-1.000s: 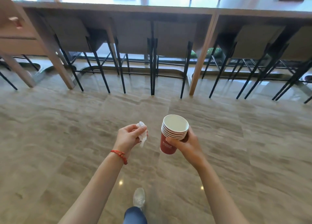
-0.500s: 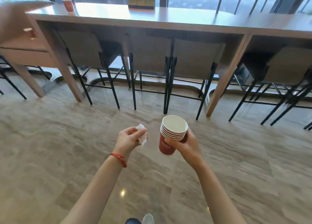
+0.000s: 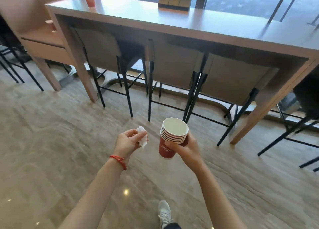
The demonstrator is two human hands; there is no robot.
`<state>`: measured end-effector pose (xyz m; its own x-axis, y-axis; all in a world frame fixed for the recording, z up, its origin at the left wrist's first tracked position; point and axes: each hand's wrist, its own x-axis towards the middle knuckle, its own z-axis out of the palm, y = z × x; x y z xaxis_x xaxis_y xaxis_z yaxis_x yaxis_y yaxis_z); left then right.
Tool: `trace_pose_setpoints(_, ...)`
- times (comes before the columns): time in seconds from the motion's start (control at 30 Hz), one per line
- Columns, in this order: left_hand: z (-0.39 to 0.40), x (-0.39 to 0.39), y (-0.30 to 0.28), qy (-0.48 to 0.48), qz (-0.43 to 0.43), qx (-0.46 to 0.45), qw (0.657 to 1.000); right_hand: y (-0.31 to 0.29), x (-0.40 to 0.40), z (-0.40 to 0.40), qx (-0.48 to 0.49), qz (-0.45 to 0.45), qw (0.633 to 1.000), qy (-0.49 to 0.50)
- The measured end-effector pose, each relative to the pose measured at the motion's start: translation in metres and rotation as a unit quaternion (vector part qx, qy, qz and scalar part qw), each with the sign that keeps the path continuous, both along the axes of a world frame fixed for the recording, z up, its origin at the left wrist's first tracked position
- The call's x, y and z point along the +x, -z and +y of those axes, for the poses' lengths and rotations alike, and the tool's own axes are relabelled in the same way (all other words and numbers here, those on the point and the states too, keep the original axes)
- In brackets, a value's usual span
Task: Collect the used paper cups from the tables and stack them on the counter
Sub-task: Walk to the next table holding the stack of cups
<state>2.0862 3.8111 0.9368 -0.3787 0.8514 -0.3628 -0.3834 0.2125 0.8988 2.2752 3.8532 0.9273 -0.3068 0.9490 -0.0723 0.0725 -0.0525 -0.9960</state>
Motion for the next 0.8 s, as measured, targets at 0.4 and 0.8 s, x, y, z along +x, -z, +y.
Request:
trace_pose_setpoints(0.4, 0.102, -0.051, -0.005, -0.139, -0.017, -0.021, 0.99, -0.006, -0.076, 0.153, -0.01, -0.007, 0.989, -0.146)
trace_pose_setpoints(0.8, 0.145, -0.187, 0.001, -0.242, -0.003, -0.017, 0.97, 0.003, -0.233, 0.221, -0.034, 0.012, 0.965, -0.26)
